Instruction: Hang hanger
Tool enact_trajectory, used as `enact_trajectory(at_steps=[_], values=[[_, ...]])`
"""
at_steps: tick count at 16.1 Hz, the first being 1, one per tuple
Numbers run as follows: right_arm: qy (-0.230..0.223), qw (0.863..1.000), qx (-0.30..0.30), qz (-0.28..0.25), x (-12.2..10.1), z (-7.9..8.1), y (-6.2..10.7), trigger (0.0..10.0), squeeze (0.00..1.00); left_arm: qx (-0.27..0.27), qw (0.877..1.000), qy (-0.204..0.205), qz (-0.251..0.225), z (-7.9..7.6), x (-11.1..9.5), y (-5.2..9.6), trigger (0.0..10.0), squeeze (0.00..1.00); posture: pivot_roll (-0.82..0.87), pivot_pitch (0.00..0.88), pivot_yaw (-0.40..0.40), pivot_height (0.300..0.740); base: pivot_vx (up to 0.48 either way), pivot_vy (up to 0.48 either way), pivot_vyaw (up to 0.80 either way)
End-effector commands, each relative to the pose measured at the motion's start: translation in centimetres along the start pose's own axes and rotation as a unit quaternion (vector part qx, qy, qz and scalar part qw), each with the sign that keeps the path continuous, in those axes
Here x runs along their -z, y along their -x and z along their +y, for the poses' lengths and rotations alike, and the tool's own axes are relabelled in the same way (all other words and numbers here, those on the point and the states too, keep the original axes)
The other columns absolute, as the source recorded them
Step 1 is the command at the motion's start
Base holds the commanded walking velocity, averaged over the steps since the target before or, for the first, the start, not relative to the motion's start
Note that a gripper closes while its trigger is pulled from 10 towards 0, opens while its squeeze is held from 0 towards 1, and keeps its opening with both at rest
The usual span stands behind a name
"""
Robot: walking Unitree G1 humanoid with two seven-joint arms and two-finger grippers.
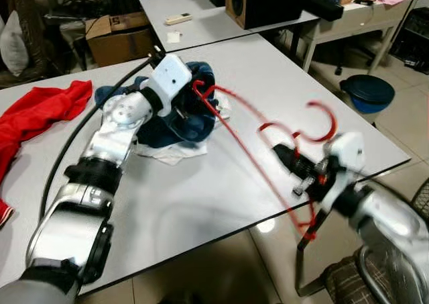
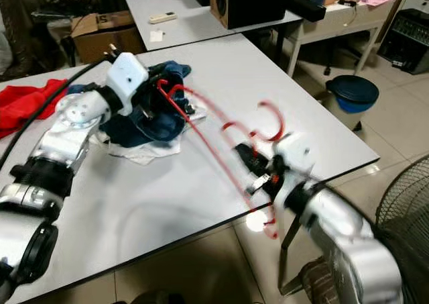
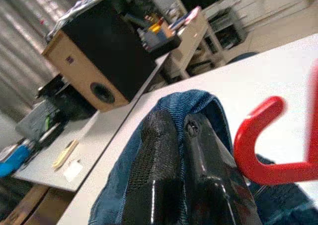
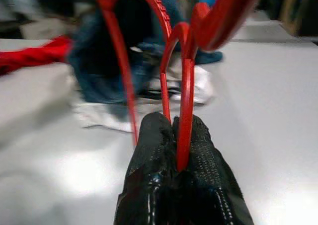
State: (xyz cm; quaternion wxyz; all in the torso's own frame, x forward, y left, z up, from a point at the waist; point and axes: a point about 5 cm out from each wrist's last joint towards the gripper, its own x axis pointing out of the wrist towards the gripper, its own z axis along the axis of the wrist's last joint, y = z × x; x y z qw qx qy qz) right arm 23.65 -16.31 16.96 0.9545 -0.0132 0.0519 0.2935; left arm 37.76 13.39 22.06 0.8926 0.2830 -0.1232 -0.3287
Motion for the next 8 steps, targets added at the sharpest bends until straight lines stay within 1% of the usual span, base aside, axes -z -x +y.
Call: enact_trajectory(at_steps=[1, 2, 4, 5, 7, 8], values=[[-0.008, 1.000, 0.009, 0.022, 0.6, -0.3, -0.7, 10.0, 0.00, 0.027, 0.998, -0.016, -0.047, -0.2, -2.2, -0.4, 0.0, 0.00, -0.05, 0.000, 0.059, 0.740, 0.000, 0.000, 0.00], [-0.015, 1.000, 0.018, 0.015, 0.3, -0.7, -0.9, 10.0, 0.00, 0.043, 0.997, -0.025, -0.052, -0.3, -2.4, -0.2, 0.0, 0.00, -0.05, 0.000, 0.053, 0.740, 0.000, 0.000, 0.00], [-0.024, 1.000, 0.016, 0.010, -0.1, -0.8, -1.2, 10.0, 0.00, 0.049, 0.997, -0.031, -0.050, -0.5, -2.4, 0.0, 0.0, 0.00, -0.04, 0.000, 0.045, 0.740, 0.000, 0.000, 0.00], [-0.024, 1.000, 0.006, 0.016, -0.1, -0.7, -1.2, 10.0, 0.00, 0.039, 0.998, -0.028, -0.048, -0.3, -2.4, 0.0, 0.0, 0.00, -0.04, 0.000, 0.043, 0.740, 0.000, 0.000, 0.00], [0.000, 0.999, -0.024, 0.026, 0.2, 0.1, -1.5, 10.0, 0.00, -0.011, 1.000, -0.007, -0.013, 0.7, -1.6, 0.1, 0.0, 0.00, -0.04, 0.000, 0.036, 0.740, 0.000, 0.000, 0.00], [0.007, 0.999, -0.053, 0.011, -0.2, 0.7, -1.2, 10.0, 0.00, -0.021, 1.000, 0.003, 0.002, 0.9, -1.0, 0.1, 0.0, 0.00, -0.03, 0.000, 0.035, 0.740, 0.000, 0.000, 0.00]])
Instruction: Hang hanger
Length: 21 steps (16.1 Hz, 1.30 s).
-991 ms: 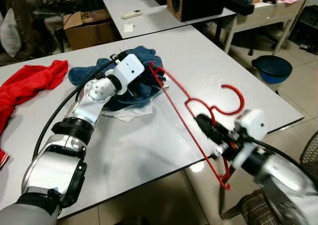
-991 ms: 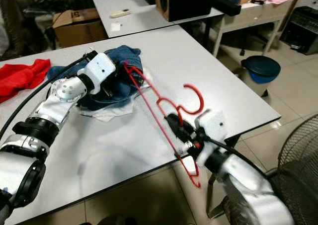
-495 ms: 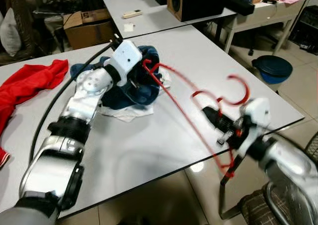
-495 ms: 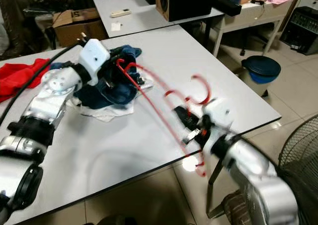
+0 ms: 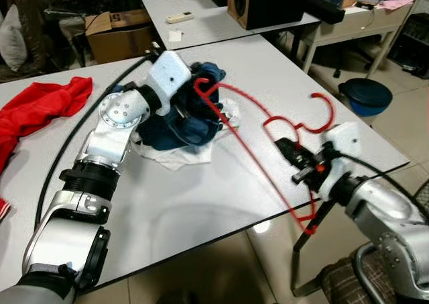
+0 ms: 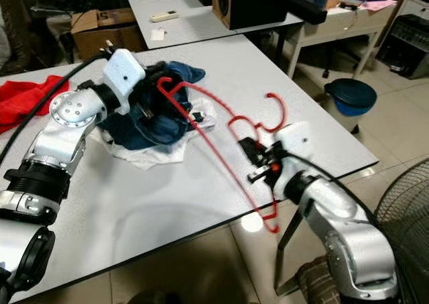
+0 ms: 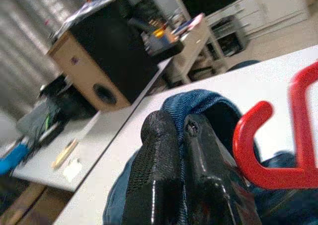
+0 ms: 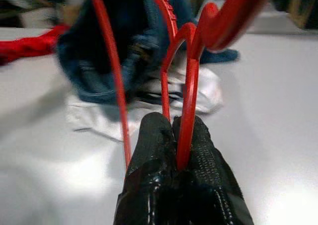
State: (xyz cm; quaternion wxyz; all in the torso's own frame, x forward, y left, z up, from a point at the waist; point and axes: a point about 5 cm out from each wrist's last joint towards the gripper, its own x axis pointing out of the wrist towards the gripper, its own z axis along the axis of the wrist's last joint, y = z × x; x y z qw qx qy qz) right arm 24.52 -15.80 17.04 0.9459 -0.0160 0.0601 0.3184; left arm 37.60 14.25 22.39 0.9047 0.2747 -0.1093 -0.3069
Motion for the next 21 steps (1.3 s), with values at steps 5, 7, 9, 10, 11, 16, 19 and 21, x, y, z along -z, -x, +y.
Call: enact_trajectory(at_steps=[5, 7, 9, 10, 11, 16, 19, 21], values=[[0.024, 0.993, -0.113, -0.032, -1.7, 1.8, 3.0, 10.0, 0.00, 0.033, 0.998, 0.044, 0.004, -1.4, 0.8, -0.8, 0.0, 0.00, -0.05, 0.000, 0.040, 0.740, 0.000, 0.000, 0.00], [0.048, 0.995, -0.083, 0.013, -1.0, 0.5, 4.2, 10.0, 0.00, 0.038, 0.997, 0.060, 0.016, -1.7, 1.5, -0.8, 0.0, 0.00, -0.05, 0.000, 0.043, 0.740, 0.000, 0.000, 0.00], [0.060, 0.996, -0.062, 0.034, -0.9, -0.8, 5.8, 10.0, 0.00, 0.035, 0.997, 0.063, 0.028, -1.6, 1.9, -0.6, 0.0, 0.00, -0.06, 0.000, 0.046, 0.740, 0.000, 0.000, 0.00], [0.067, 0.995, -0.057, 0.040, -1.2, -1.2, 6.6, 10.0, 0.00, 0.034, 0.997, 0.061, 0.032, -1.4, 2.1, -0.6, 0.0, 0.00, -0.06, 0.000, 0.051, 0.740, 0.000, 0.000, 0.00], [0.069, 0.995, -0.057, 0.042, -1.3, -1.3, 6.8, 10.0, 0.00, 0.032, 0.997, 0.061, 0.034, -1.4, 2.1, -0.6, 0.0, 0.00, -0.06, 0.000, 0.050, 0.740, 0.000, 0.000, 0.00], [0.037, 0.998, -0.025, 0.054, -0.4, -1.4, 4.8, 10.0, 0.00, 0.044, 0.998, 0.037, -0.002, -1.2, 0.2, -1.1, 0.0, 0.00, -0.05, 0.000, 0.047, 0.740, 0.000, 0.000, 0.00], [0.007, 0.999, -0.005, 0.040, 0.0, -1.3, 2.8, 10.0, 0.00, 0.066, 0.997, 0.025, -0.041, -1.9, -1.7, -1.4, 0.0, 0.00, -0.05, 0.000, 0.044, 0.740, 0.000, 0.000, 0.00], [-0.013, 0.998, 0.040, 0.047, 0.4, -2.2, 0.9, 10.0, 0.00, 0.078, 0.995, 0.012, -0.062, -2.1, -2.9, -1.4, 0.0, 0.00, -0.04, 0.000, 0.042, 0.740, 0.000, 0.000, 0.00]])
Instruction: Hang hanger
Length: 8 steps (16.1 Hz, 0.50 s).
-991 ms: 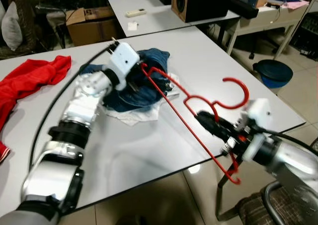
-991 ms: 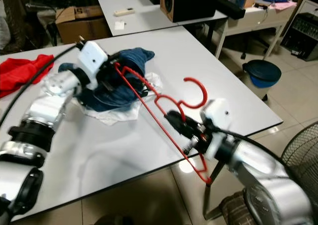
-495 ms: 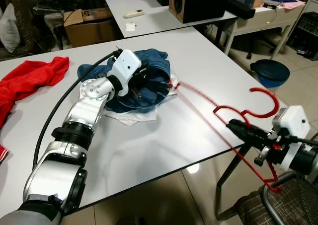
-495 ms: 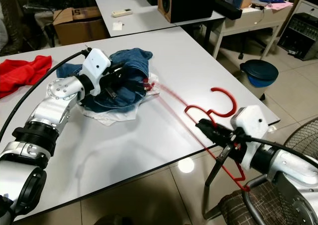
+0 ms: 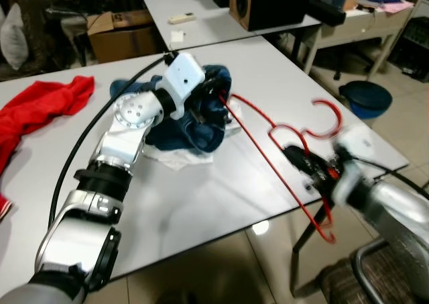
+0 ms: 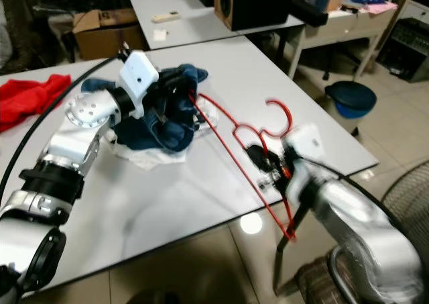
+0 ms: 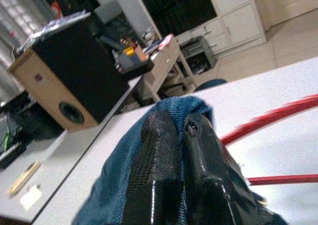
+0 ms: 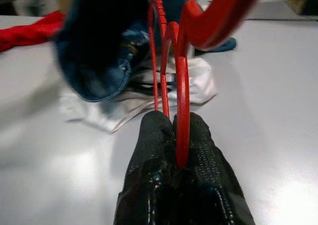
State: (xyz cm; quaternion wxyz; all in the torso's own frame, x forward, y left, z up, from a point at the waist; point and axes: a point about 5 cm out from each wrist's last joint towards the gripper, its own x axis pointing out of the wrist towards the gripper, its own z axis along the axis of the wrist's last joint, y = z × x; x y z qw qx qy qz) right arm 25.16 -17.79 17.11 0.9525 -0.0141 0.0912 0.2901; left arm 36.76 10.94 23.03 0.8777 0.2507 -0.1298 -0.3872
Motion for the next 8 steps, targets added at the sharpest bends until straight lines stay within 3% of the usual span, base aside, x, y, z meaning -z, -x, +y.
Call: enact_trajectory(at_steps=[1, 4, 6, 8], values=[[-0.008, 0.999, 0.031, 0.018, 0.4, -0.6, -0.6, 10.0, 0.00, 0.014, 1.000, -0.012, -0.018, 0.0, -1.0, 0.0, 0.0, 0.00, -0.04, 0.000, 0.036, 0.740, 0.000, 0.000, 0.00], [-0.030, 0.999, 0.016, 0.005, -0.4, -0.4, -2.4, 10.0, 0.00, 0.019, 0.999, -0.018, -0.022, -0.1, -1.5, 0.1, 0.0, 0.00, -0.03, 0.000, 0.028, 0.740, 0.000, 0.000, 0.00], [-0.022, 0.996, -0.086, -0.025, -1.6, 2.1, -3.0, 10.0, 0.00, -0.011, 1.000, -0.022, -0.010, 0.5, -1.3, 0.3, 0.0, 0.00, -0.03, 0.000, 0.024, 0.740, 0.000, 0.000, 0.00], [-0.019, 0.993, -0.116, -0.025, -1.8, 3.2, -3.3, 10.0, 0.00, -0.014, 1.000, -0.021, -0.008, 0.6, -1.2, 0.3, 0.0, 0.00, -0.03, 0.000, 0.023, 0.740, 0.000, 0.000, 0.00]])
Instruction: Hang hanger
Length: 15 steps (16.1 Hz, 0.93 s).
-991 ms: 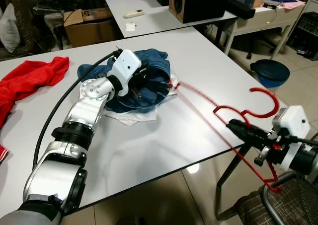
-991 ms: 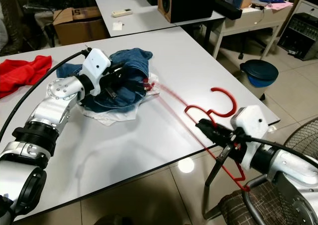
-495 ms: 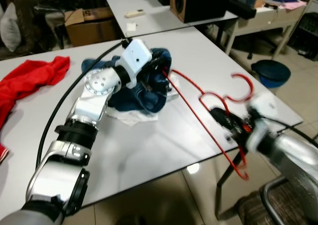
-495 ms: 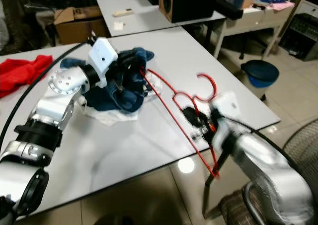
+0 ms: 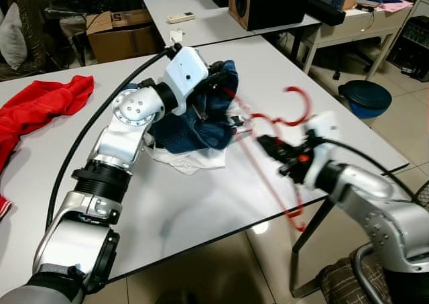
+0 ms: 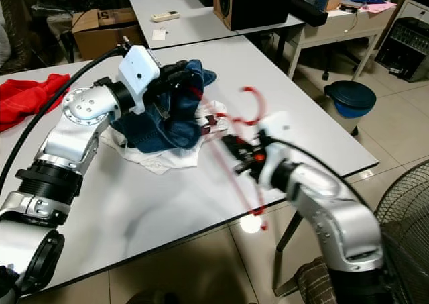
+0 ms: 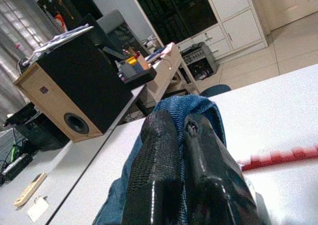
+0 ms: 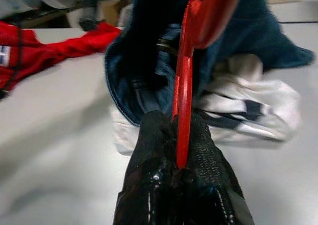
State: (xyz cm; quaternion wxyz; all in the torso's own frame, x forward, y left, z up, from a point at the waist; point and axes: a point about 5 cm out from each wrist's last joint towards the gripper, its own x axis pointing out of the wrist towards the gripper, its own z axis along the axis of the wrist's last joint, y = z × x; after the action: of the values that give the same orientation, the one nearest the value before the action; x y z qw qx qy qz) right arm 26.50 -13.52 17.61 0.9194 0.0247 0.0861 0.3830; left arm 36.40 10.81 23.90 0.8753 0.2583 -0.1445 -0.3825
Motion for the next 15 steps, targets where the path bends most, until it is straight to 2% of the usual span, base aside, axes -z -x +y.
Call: enact_trajectory(at_steps=[1, 2, 4, 6, 7, 8, 10, 11, 12, 13, 15], values=[[0.004, 1.000, -0.010, -0.004, -0.5, 0.4, -0.4, 10.0, 0.00, -0.003, 1.000, -0.003, -0.008, 0.1, -0.5, 0.1, 0.0, 0.00, -0.03, 0.000, 0.021, 0.740, 0.000, 0.000, 0.00], [0.004, 1.000, 0.023, 0.014, 0.2, -0.3, -0.9, 10.0, 0.00, 0.002, 1.000, -0.003, -0.017, -0.1, -0.8, 0.0, 0.0, 0.00, -0.03, 0.000, 0.021, 0.740, 0.000, 0.000, 0.00], [0.004, 0.988, 0.152, 0.041, 1.0, -3.2, -1.0, 10.0, 0.00, -0.021, 0.999, -0.018, -0.021, 0.6, -1.0, 0.2, 0.0, 0.00, -0.03, 0.000, 0.017, 0.740, 0.000, 0.000, 0.00], [0.023, 0.959, 0.281, 0.029, 0.2, -7.4, 1.3, 10.0, 0.00, -0.062, 0.997, -0.043, -0.016, 3.0, -1.0, 1.4, 0.0, 0.00, -0.04, 0.000, 0.016, 0.740, 0.000, 0.000, 0.00], [0.031, 0.949, 0.312, 0.012, -0.6, -8.6, 2.1, 10.0, 0.00, -0.066, 0.996, -0.054, -0.023, 3.7, -1.2, 1.9, 0.0, 0.00, -0.04, 0.000, 0.015, 0.740, 0.000, 0.000, 0.00], [0.037, 0.946, 0.322, 0.007, -1.0, -8.9, 2.4, 10.0, 0.00, -0.067, 0.996, -0.058, -0.028, 3.9, -1.4, 2.1, 0.0, 0.00, -0.04, 0.000, 0.014, 0.740, 0.000, 0.000, 0.00], [0.083, 0.925, 0.365, -0.068, -4.3, -10.4, 3.8, 10.0, 0.00, -0.116, 0.988, -0.097, -0.016, 6.0, -1.5, 3.3, 0.0, 0.00, -0.04, 0.000, 0.013, 0.740, 0.000, 0.000, 0.00], [0.094, 0.917, 0.372, -0.107, -5.8, -10.6, 4.3, 10.0, 0.00, -0.152, 0.982, -0.112, -0.016, 7.2, -1.8, 3.9, 0.0, 0.00, -0.05, 0.000, 0.012, 0.740, 0.000, 0.000, 0.00], [0.098, 0.914, 0.375, -0.124, -6.5, -10.7, 4.5, 10.0, 0.00, -0.168, 0.978, -0.119, -0.018, 7.8, -2.0, 4.2, 0.0, 0.00, -0.05, 0.000, 0.012, 0.740, 0.000, 0.000, 0.00], [0.106, 0.914, 0.357, -0.159, -7.9, -10.4, 4.9, 10.0, 0.00, -0.190, 0.973, -0.126, -0.033, 8.7, -2.6, 4.7, 0.0, 0.00, -0.03, 0.000, 0.002, 0.740, 0.000, 0.000, 0.00], [0.104, 0.940, 0.293, -0.142, -6.8, -8.8, 4.2, 10.0, 0.00, -0.131, 0.985, -0.106, -0.025, 7.3, -1.8, 3.9, 0.0, 0.00, -0.03, 0.000, -0.001, 0.740, 0.000, 0.000, 0.00]])
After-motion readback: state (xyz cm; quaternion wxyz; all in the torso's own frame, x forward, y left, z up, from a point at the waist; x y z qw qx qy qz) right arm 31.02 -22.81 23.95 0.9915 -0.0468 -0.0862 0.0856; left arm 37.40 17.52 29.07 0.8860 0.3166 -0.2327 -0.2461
